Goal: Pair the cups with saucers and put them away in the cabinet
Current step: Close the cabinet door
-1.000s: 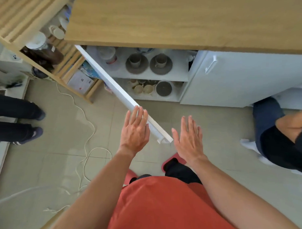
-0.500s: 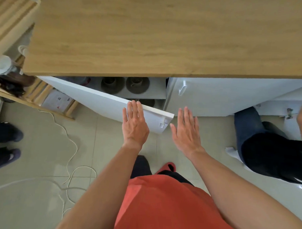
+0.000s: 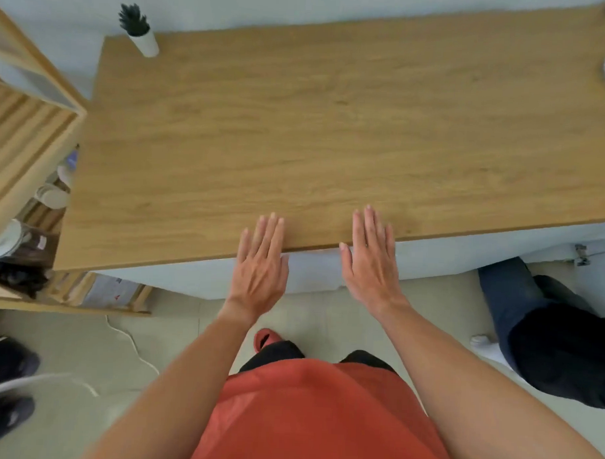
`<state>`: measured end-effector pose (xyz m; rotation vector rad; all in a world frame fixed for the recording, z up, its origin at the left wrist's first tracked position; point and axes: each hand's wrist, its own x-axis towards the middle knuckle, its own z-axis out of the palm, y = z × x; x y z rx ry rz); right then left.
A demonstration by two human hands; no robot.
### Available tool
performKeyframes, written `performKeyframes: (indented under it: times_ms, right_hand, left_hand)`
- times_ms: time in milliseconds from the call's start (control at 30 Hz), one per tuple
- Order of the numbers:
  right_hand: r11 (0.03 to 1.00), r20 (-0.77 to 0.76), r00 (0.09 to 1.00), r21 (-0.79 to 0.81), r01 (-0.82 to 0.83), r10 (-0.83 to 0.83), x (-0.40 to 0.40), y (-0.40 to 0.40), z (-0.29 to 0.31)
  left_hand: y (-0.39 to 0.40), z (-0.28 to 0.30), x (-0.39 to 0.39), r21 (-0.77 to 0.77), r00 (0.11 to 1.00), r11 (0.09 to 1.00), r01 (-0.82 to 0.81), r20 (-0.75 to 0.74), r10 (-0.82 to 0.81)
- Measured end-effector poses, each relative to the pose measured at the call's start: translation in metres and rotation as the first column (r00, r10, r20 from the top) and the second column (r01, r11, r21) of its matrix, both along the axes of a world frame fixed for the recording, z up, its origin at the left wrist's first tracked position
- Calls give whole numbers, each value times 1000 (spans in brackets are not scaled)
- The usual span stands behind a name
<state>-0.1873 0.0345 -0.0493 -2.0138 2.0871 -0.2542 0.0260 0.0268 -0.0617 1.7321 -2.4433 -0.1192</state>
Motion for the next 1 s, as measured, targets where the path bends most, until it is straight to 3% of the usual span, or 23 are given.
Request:
performKeyframes:
  times_ms: [200,333,600,833,1000]
  right_hand:
    - [999,8,1000,-47,27,-27,41,-70,9]
    - [999,-24,999,-11,-34,34,56,-102,8]
    - [990,-45,996,128,-66,72,55,-173,-5]
    - [981,-75,989,155,-114,126,47,-230,-5]
    - [990,-110,990,120,-79,93,51,-248,-12]
  left_hand:
    - [-86,19,30,56,972,971,-231,-25,233]
    - [-122,19,38,132,953,948,-290,-47,298]
    - [-180,6,46,208,969,947,-246,50,241]
    - [-238,0,46,259,966,930,-260,81,247]
    - [-262,-4,44,213,963,940,-267,90,254]
